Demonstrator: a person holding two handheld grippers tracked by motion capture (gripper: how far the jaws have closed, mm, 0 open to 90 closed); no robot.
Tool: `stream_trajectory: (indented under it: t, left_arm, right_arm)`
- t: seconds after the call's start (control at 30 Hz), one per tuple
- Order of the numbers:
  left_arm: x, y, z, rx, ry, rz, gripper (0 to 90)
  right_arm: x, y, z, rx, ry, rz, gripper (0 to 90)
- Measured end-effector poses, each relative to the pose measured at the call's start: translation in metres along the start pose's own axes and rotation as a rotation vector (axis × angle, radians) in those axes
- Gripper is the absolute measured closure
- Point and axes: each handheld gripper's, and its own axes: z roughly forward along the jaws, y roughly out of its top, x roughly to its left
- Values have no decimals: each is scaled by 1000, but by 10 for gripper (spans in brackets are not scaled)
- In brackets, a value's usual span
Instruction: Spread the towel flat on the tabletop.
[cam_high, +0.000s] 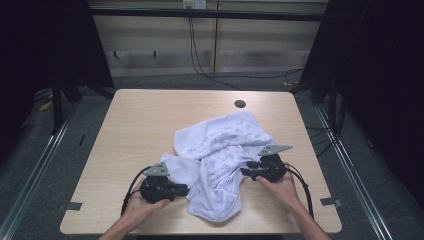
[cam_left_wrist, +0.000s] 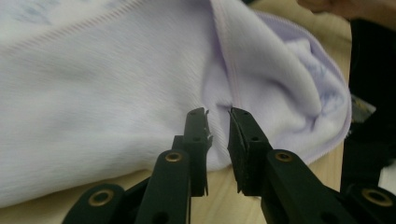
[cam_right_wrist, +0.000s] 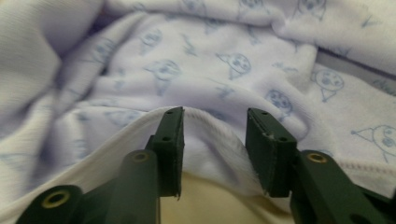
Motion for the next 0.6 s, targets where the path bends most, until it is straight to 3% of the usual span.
stream_trajectory:
  t: [0.03,0.13,0.27,0.3,0.33,0.37,0.43,0.5,0.6]
  left_arm:
    - [7,3,-8,-39,28,-1,753]
    - [22,7,-12,-61,92,-15,718]
    - [45,7,-1,-28,175,-18,722]
    - [51,5,1,-7,190,-45,726]
    - [51,5,1,-7,190,-45,731]
    - [53,1,5,35,197,-54,730]
    - [51,-2,3,46,185,-51,716]
    - [47,-5,1,74,193,-26,715]
    - [44,-11,-3,84,196,-16,715]
  right_arm:
    - [10,0,-12,-32,10,-6,541]
    - [26,0,-25,-63,46,-16,525]
    - [51,2,-24,-71,106,-42,581]
    - [58,4,-21,-71,133,-55,614]
    - [58,4,-21,-71,133,-55,614]
    - [74,10,-16,-101,190,-65,632]
    - [89,18,-9,-103,269,-84,645]
    - [104,22,3,-70,330,-99,655]
    - [123,22,27,1,380,-157,637]
